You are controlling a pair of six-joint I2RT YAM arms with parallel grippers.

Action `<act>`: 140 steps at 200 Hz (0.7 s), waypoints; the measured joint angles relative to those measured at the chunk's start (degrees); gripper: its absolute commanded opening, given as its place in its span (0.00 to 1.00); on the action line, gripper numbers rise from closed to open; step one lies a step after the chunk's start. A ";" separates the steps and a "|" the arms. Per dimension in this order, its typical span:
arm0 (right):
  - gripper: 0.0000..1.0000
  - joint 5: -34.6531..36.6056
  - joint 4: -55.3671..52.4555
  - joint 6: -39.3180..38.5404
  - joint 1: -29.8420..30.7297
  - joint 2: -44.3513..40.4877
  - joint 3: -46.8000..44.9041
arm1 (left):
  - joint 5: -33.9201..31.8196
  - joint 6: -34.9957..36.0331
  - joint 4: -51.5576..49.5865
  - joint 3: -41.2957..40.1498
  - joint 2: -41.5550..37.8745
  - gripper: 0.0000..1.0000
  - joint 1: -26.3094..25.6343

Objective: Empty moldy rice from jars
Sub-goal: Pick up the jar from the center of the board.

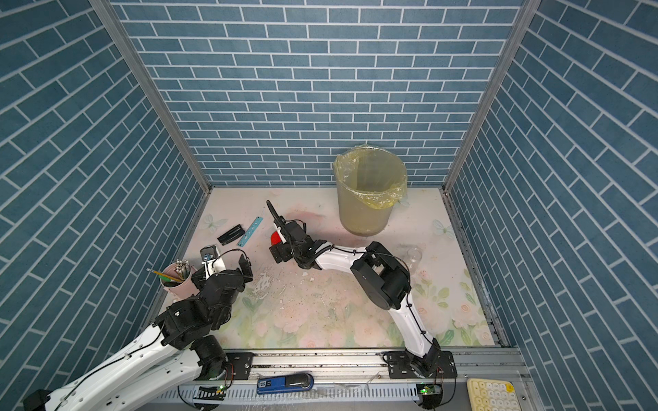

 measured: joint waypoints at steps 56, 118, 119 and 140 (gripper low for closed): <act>0.78 -1.36 2.80 0.50 -0.55 1.46 1.75 | 0.24 -0.02 0.17 0.00 -0.09 1.00 0.00; 0.53 -2.23 3.34 1.14 -1.20 1.57 1.84 | 1.42 2.23 3.65 -1.38 -1.79 1.00 0.00; 0.53 -2.23 3.34 1.16 -1.20 1.57 1.84 | 1.44 2.27 3.76 -1.46 -1.81 1.00 0.00; 0.48 -2.58 2.21 1.62 -1.46 1.07 1.84 | 3.74 5.73 8.76 -4.31 -1.99 0.99 0.00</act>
